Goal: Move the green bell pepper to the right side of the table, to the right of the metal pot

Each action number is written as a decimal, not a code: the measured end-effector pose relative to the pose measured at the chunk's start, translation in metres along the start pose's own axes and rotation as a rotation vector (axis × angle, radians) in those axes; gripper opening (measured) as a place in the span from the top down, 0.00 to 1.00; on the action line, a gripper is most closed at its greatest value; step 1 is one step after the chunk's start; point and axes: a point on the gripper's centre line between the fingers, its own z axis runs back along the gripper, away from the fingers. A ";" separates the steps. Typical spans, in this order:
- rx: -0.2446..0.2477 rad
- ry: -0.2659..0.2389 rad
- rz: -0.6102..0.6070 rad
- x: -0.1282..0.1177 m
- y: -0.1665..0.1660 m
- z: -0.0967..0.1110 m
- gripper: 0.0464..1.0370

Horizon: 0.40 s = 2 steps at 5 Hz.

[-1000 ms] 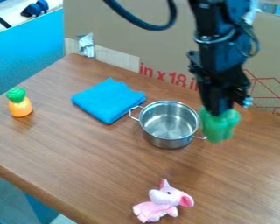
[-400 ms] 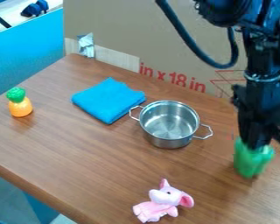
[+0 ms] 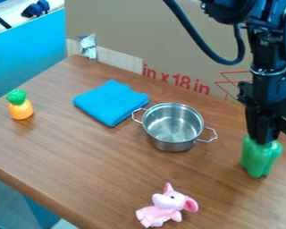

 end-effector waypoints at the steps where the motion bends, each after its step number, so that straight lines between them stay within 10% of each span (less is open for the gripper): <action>1: -0.017 -0.008 0.017 -0.002 -0.002 0.001 0.50; 2: -0.018 -0.010 0.022 -0.008 -0.003 0.001 0.19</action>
